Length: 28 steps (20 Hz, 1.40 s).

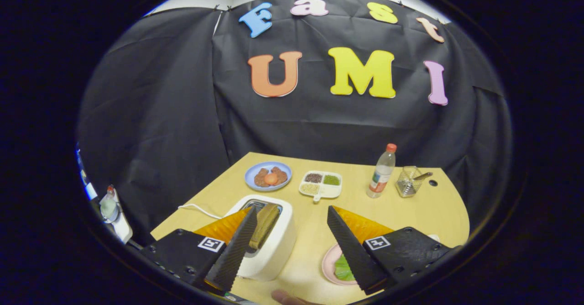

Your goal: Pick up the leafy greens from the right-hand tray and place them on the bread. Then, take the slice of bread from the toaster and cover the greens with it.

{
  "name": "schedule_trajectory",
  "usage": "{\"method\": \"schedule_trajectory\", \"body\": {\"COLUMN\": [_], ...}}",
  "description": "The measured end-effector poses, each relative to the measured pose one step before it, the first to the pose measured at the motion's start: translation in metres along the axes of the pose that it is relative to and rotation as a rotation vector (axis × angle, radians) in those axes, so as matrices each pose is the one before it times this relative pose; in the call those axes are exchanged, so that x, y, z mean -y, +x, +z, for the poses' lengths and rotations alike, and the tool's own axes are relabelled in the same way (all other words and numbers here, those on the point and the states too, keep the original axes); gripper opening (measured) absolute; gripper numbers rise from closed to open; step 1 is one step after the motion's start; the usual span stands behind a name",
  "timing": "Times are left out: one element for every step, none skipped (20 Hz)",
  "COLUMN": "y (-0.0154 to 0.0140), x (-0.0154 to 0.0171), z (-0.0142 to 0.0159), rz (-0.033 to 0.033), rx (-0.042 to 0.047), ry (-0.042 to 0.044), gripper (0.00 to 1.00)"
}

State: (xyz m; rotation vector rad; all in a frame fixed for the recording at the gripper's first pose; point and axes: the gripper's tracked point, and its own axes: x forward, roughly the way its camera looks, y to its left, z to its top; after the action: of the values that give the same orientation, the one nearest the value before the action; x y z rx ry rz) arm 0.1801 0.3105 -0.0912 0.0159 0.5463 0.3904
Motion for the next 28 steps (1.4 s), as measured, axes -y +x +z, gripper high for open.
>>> {"method": "schedule_trajectory", "body": {"y": [0.00807,0.00699,0.00766,0.00787,0.00634,0.00399,0.00382,0.00621,0.00264,0.00295,0.00275,-0.00047,0.0037,0.0028,0.00417,0.00025,-0.00188,-0.00162,-0.00598,-0.00738,-0.00971,-0.00738,-0.00893,-0.00941,-0.00974,-0.00901,-0.01055,-0.0094], "x": [-0.00499,-0.00252,-0.00546,-0.01097,-0.00821,-0.0041,-0.00401,-0.00269,-0.00008,-0.00222,-0.00121,0.00037,0.00082,0.00319,0.00042,0.00153,-0.00373,-0.00237,-0.00133,-0.00207,-0.00044,-0.00106,-0.00276,-0.00374,-0.00137,-0.00105,0.0001,0.00298], "z": [-0.0015,-0.0033,-0.00456,-0.00592,-0.00357,-0.00358,-0.00203,-0.00184,-0.00091,-0.00259,-0.00011,0.00046,0.00077,-0.00219,-0.00245,-0.00129,0.00101,0.0036,0.00581,0.00734,0.01022,0.00789,0.0098,0.00646,0.00826,0.0078,0.00999,0.00906], "rz": [-0.00824,-0.01405,-0.00044,0.01996,0.02068,0.00372,0.00131,-0.0049,-0.0081,-0.00428,0.00031,-0.00757,-0.01799,-0.02065,-0.01068,-0.01765,0.01255,-0.00053,-0.00638,0.00005,-0.00465,-0.00387,0.00231,0.0072,0.00488,0.00937,0.00598,-0.0023], "rx": [-0.01413,-0.01529,-0.0237,-0.02612,-0.02474,-0.01847,-0.01585,-0.01472,-0.01252,-0.0121,-0.0065,-0.00364,-0.00363,-0.01232,-0.01477,-0.01549,-0.00358,0.00529,0.02329,0.02675,0.03421,0.02826,0.0219,0.01269,0.01356,0.01542,0.01972,0.0182], "ry": [-0.0028,0.00273,0.00842,0.00845,0.00976,0.01489,0.00514,-0.00713,-0.00131,0.00713,0.00792,0.00405,0.00369,-0.00317,-0.00136,0.00306,-0.0005,-0.02024,-0.0163,-0.01648,-0.01858,-0.00993,-0.00177,-0.00011,0.00075,0.00608,0.00993,0.00075], "gripper": [0.96,0.96,0.96,0.96,0.96,0.96,0.96,0.95,0.93,0.91,0.9,0.89,0.77,0.64,0.52,0.4,0.28,0.15,0.13,0.11,0.11,0.11,0.11,0.11,0.11,0.11,0.1,0.1]}}
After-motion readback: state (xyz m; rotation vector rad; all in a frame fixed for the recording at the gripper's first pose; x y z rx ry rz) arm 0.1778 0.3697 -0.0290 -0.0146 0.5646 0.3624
